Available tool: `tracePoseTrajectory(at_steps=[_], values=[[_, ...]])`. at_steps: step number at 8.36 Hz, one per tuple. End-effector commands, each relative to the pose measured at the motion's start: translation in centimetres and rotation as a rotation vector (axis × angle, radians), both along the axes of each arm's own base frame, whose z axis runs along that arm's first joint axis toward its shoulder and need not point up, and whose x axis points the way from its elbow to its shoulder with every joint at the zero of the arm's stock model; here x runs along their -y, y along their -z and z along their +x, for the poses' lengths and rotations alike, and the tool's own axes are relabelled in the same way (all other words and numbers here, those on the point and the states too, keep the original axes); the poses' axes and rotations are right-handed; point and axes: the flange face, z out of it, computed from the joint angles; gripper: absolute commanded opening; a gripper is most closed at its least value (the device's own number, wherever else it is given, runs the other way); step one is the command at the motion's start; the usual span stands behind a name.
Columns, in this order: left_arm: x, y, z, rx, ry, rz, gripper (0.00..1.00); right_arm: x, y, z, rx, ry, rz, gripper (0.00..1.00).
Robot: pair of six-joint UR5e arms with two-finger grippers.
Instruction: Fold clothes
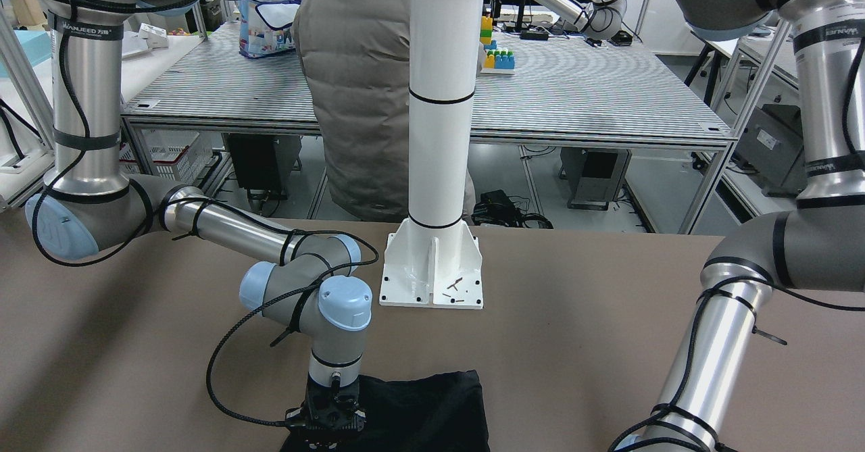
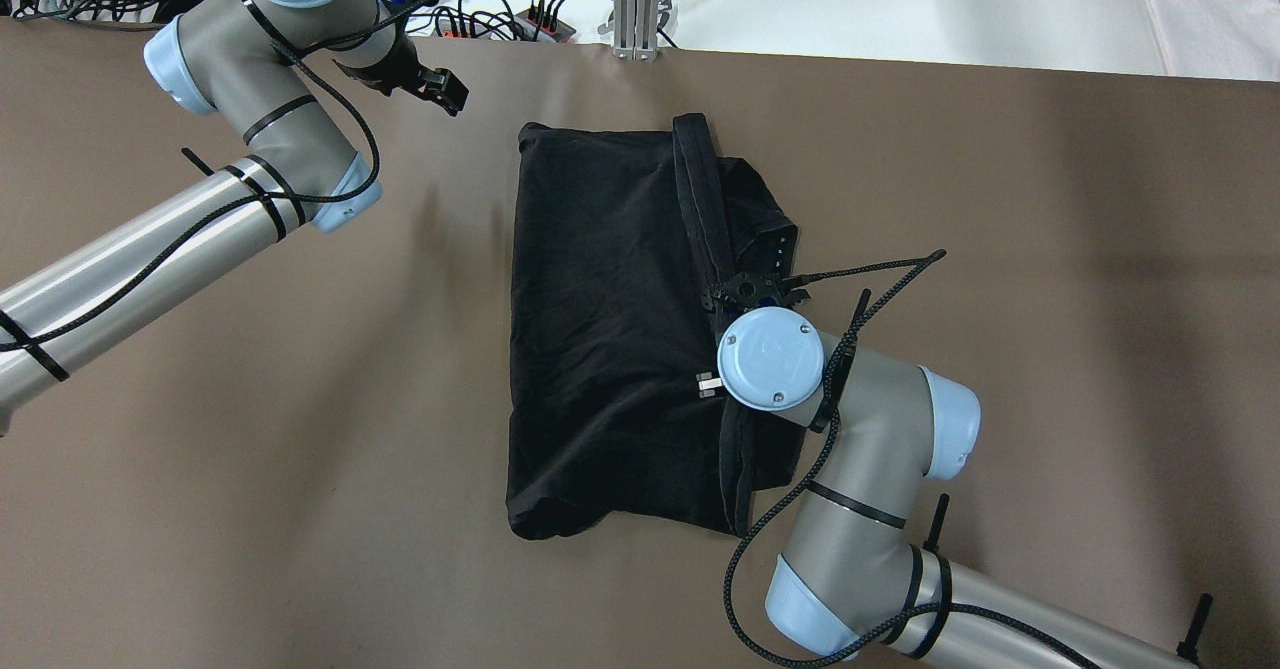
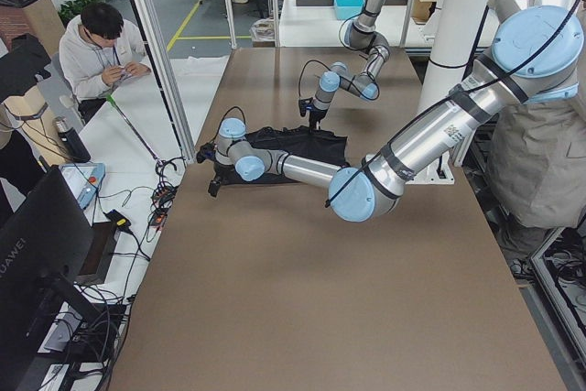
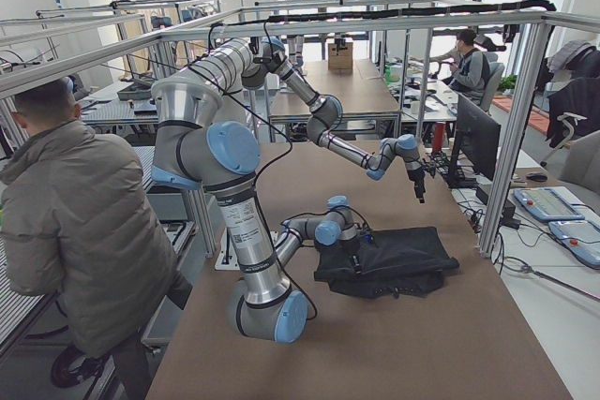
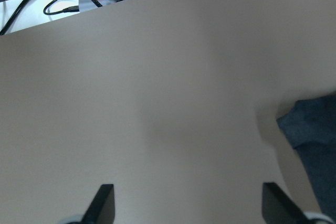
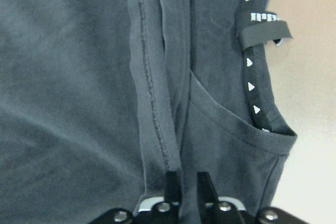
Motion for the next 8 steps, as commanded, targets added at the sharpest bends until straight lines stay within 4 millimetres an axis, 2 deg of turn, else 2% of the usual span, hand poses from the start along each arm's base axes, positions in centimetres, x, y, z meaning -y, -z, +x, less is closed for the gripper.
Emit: tracePoseTrajectory(at_steps=[1,3,5,6,7,8], values=[[-0.1,-0.5,0.1,0.003,-0.002,-0.005,1.00,-0.1,4.1,0.3,0.091,-0.025,0.025,0.94],[-0.2,0.1,0.0,-0.011,0.009,-0.008,1.00,-1.0,4.3,1.3,0.166,-0.115,-0.059,0.94],[-1.5,2.9,-0.2,-0.083,0.057,-0.028,1.00,-4.4,2.6,5.2,0.222,-0.196,-0.143,0.94],[-1.5,2.8,-0.2,-0.086,0.060,-0.033,1.00,-5.9,2.2,3.8,0.200,-0.177,-0.161,0.94],[-1.6,2.5,-0.2,-0.083,0.061,-0.036,1.00,-6.2,3.1,1.7,0.192,-0.168,-0.164,0.94],[-1.8,1.7,-0.2,-0.080,0.058,-0.039,1.00,-5.1,3.5,-0.9,0.153,-0.183,-0.180,0.94]])
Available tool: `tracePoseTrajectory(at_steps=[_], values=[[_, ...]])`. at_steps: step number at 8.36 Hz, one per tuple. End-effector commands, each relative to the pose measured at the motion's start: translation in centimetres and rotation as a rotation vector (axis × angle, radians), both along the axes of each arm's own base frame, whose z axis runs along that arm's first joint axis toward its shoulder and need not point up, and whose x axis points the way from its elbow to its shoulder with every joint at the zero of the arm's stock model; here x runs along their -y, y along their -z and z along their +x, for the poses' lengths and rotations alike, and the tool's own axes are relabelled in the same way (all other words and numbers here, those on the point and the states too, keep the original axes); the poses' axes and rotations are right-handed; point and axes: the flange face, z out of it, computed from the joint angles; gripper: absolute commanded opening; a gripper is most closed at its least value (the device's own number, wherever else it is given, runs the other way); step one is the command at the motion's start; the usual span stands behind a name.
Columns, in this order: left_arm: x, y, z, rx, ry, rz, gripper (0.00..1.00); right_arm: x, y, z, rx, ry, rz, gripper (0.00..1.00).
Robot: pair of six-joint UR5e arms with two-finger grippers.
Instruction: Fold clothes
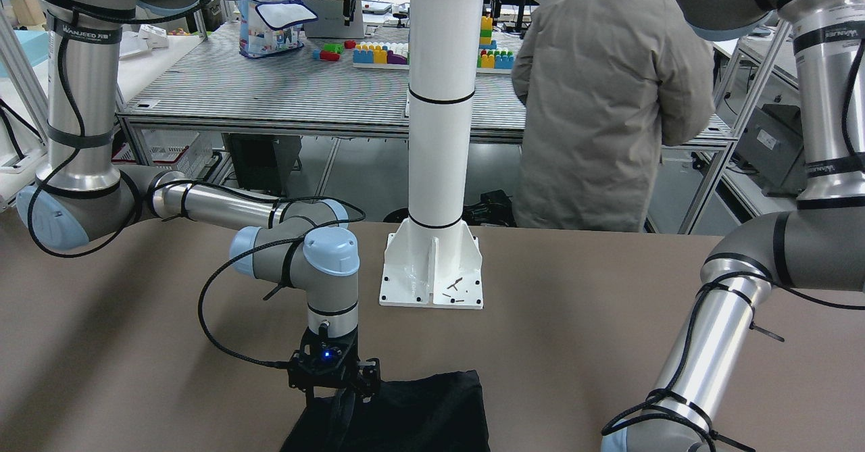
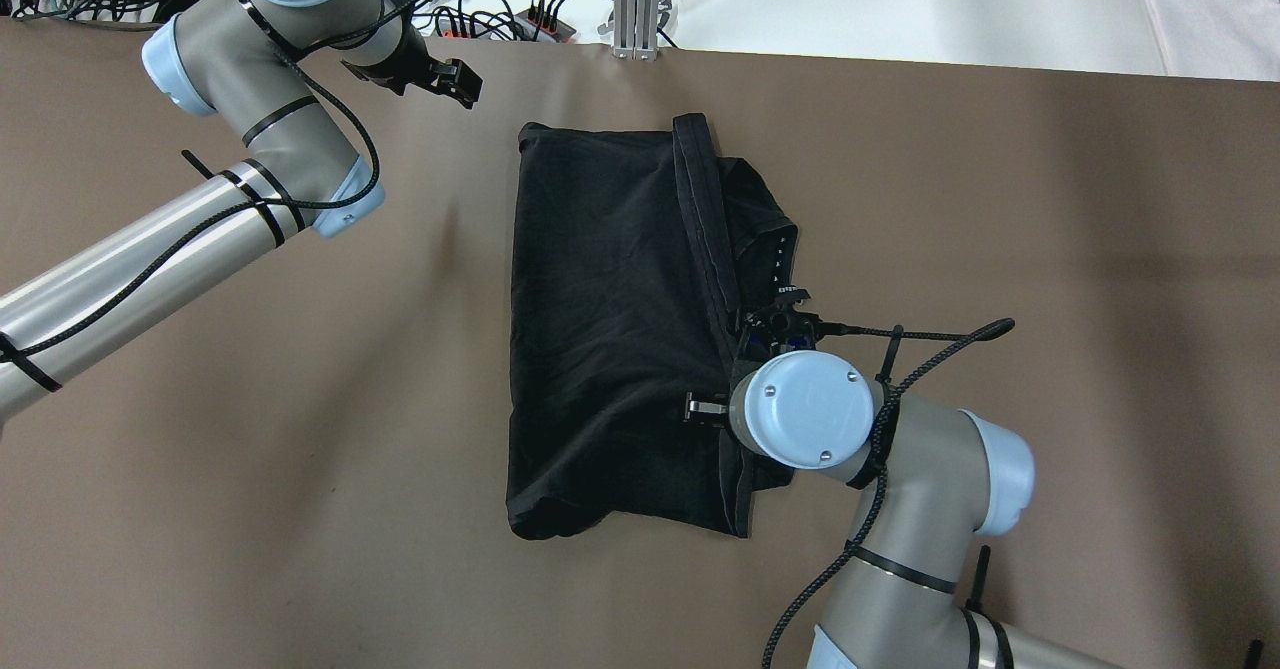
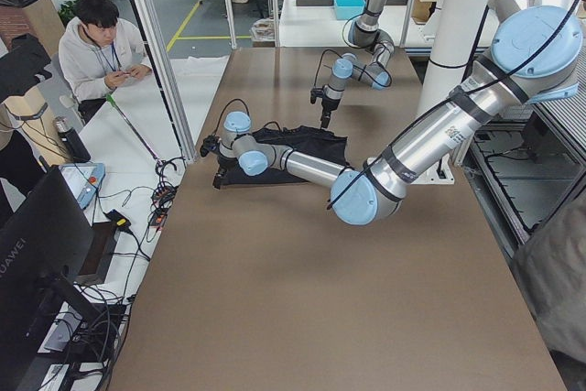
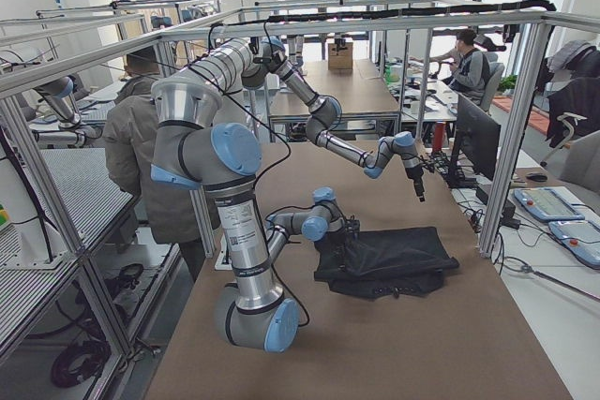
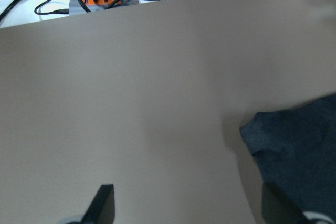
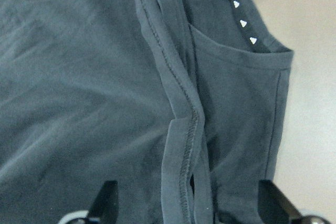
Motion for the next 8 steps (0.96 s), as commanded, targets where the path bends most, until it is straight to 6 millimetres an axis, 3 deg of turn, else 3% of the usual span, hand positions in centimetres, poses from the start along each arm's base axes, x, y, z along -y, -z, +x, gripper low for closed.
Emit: tracePoseTrajectory(at_steps=[1,3,6,7,8], values=[[-0.4,-0.8,0.1,0.000,0.000,-0.008,1.00,1.3,0.7,-5.7,-0.093,-0.017,-0.044,0.94],[-0.5,-1.1,0.3,0.002,-0.001,-0.009,1.00,1.5,-1.4,-6.2,-0.171,0.036,-0.020,0.94],[-0.5,-1.4,0.3,0.005,-0.002,-0.011,1.00,1.4,-2.1,-5.9,-0.247,0.122,0.026,0.94],[-0.5,-1.4,0.3,0.007,-0.004,-0.008,1.00,1.3,-3.6,-5.4,-0.278,0.151,0.046,0.94],[-0.5,-1.5,0.3,0.008,-0.003,-0.009,1.00,1.0,-3.8,-4.5,-0.285,0.180,0.079,0.94]])
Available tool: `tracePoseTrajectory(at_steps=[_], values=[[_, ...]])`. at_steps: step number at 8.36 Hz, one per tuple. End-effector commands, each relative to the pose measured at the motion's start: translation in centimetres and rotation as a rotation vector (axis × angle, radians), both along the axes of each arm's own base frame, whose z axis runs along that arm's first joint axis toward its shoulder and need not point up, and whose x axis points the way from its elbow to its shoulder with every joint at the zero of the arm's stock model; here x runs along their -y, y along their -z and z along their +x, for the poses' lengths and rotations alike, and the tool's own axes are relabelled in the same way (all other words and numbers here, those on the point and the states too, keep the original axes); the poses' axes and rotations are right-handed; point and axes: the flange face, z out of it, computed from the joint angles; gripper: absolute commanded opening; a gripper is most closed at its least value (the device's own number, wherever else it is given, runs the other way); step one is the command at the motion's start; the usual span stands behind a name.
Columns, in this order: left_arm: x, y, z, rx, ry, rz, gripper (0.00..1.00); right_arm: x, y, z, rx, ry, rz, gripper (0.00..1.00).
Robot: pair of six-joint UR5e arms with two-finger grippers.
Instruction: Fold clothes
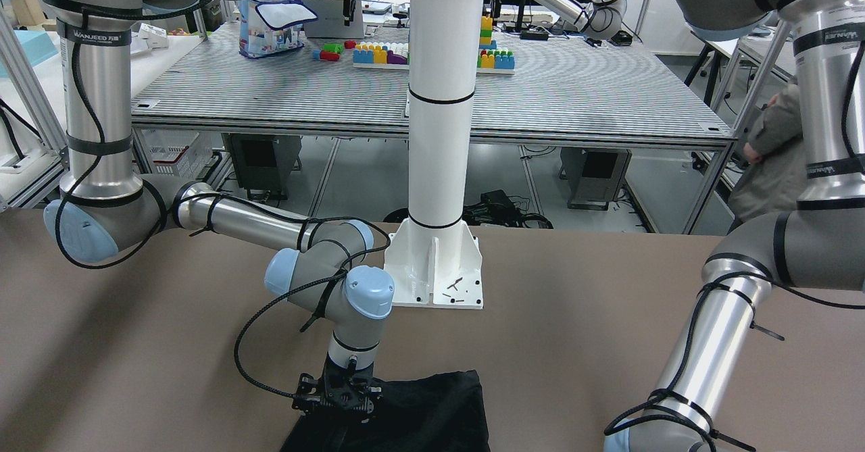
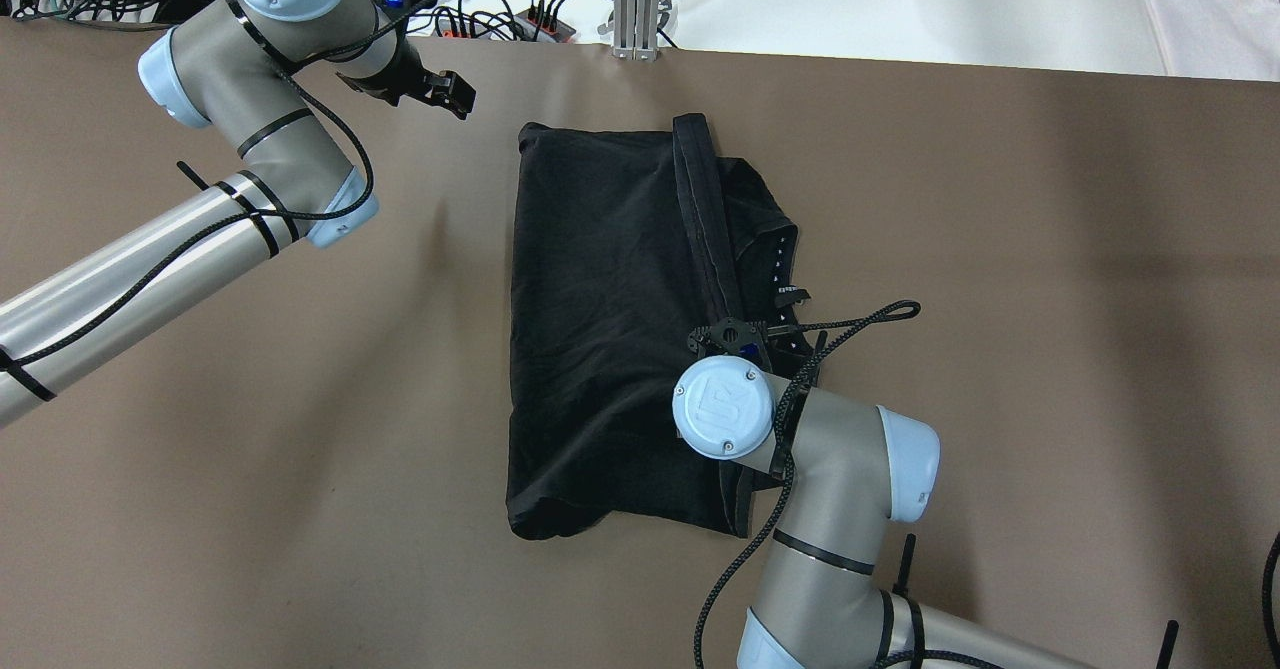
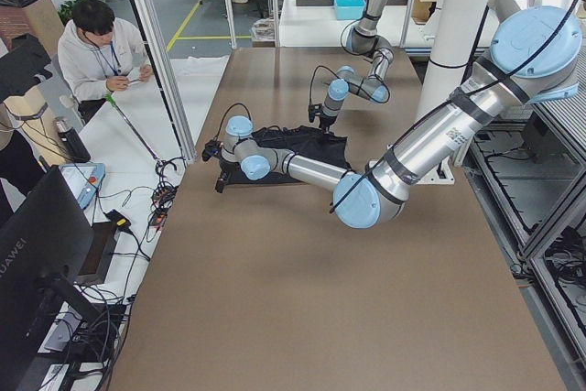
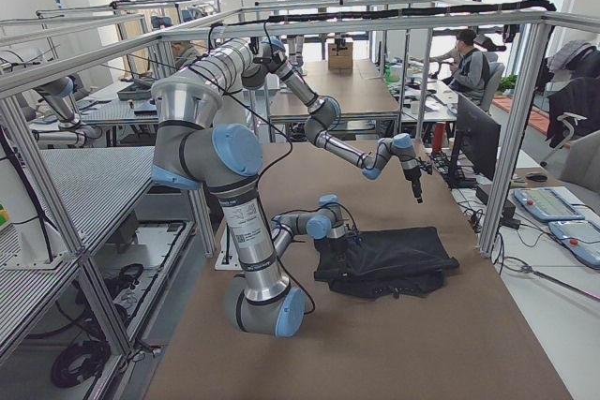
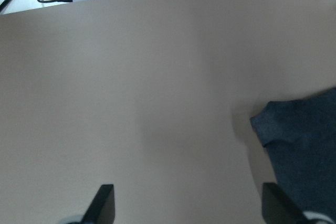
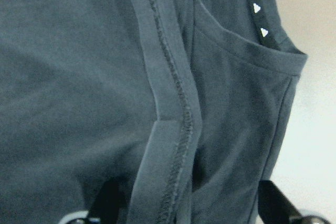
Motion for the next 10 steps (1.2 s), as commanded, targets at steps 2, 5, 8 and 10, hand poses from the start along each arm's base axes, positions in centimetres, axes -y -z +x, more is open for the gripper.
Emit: tracePoseTrajectory(at_steps=[2,5,8,10], values=[[0.0,-0.1,0.0,0.003,-0.001,0.002,1.00,-1.5,-2.4,4.8,-0.032,0.103,0.077,0.94],[-0.2,-0.8,0.0,0.006,-0.001,-0.007,1.00,-2.0,-5.5,7.7,-0.082,0.104,0.103,0.94],[-0.2,-0.8,0.0,0.008,-0.003,-0.004,1.00,-2.2,-4.4,7.2,-0.056,0.095,0.106,0.94],[-0.1,-0.7,0.1,0.004,0.001,-0.008,1.00,-1.2,1.5,6.1,0.043,0.052,0.131,0.94]])
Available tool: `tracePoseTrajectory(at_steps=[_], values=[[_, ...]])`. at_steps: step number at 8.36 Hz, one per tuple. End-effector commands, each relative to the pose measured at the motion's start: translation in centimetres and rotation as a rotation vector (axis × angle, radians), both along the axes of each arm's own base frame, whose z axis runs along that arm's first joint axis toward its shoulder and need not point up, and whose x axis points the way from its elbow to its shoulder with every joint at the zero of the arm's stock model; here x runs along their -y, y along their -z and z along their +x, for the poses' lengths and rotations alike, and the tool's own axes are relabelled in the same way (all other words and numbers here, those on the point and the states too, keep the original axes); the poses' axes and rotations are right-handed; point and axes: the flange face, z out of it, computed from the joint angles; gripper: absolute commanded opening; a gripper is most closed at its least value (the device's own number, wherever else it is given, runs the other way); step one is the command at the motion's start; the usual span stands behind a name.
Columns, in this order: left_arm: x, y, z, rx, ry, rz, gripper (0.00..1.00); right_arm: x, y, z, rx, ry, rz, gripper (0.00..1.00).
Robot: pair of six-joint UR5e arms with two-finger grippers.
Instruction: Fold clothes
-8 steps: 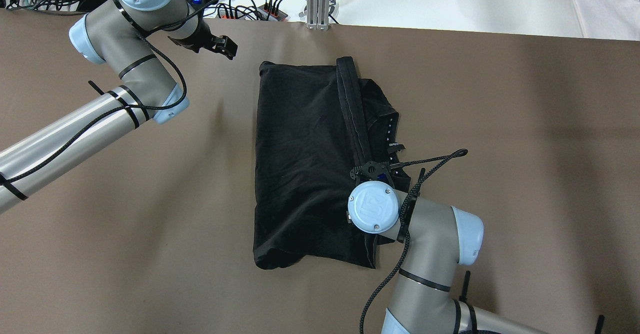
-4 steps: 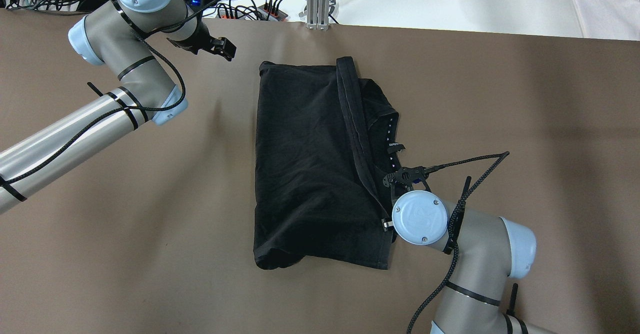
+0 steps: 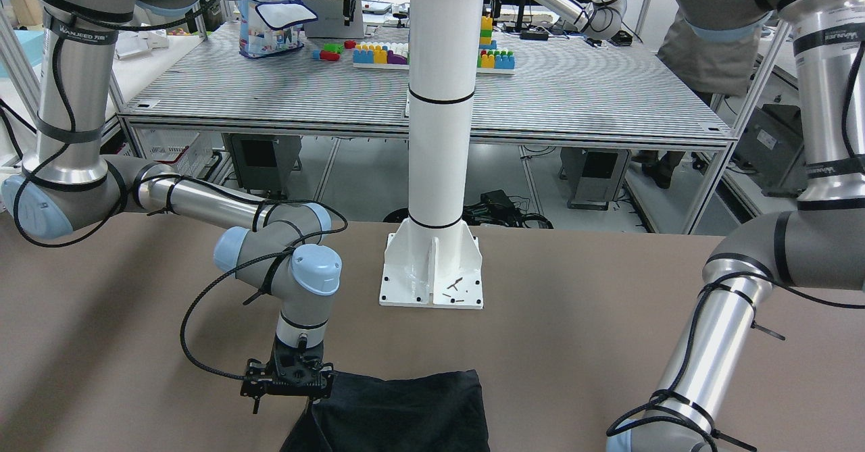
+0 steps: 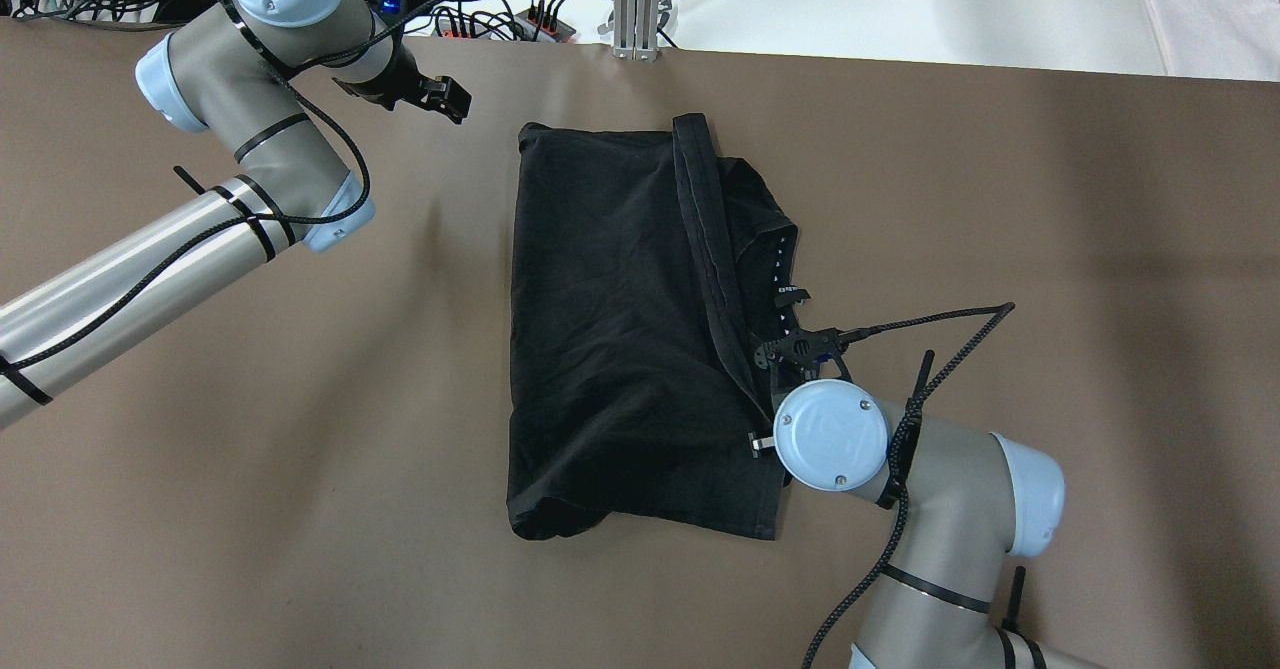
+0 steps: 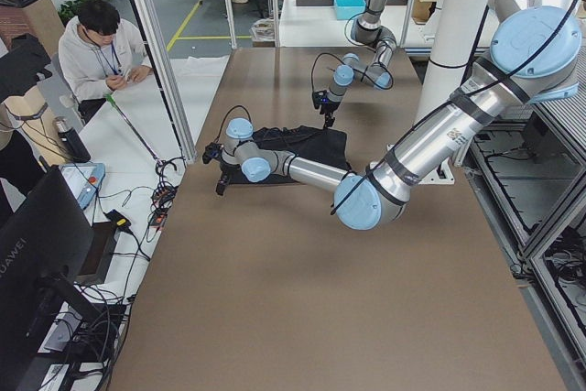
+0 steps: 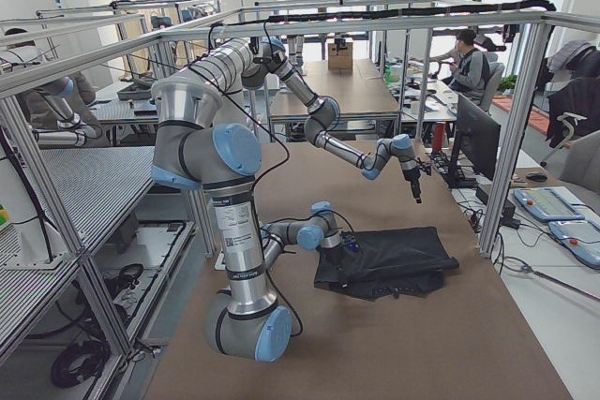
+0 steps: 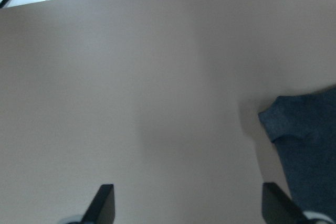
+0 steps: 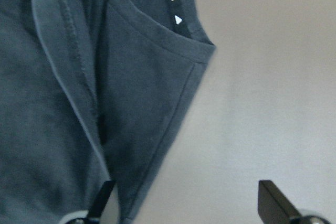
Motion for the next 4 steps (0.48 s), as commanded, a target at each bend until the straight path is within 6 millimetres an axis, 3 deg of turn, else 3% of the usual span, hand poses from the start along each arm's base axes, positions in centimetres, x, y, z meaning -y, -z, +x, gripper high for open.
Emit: tracePoseTrajectory(at_steps=[1,4], values=[[0.0,0.2,0.0,-0.004,0.001,-0.001,1.00,1.8,6.7,-1.1,0.095,-0.040,0.026,0.94],[0.0,0.0,0.0,-0.002,0.001,-0.004,1.00,6.7,7.8,-5.0,0.045,-0.065,0.010,0.94]])
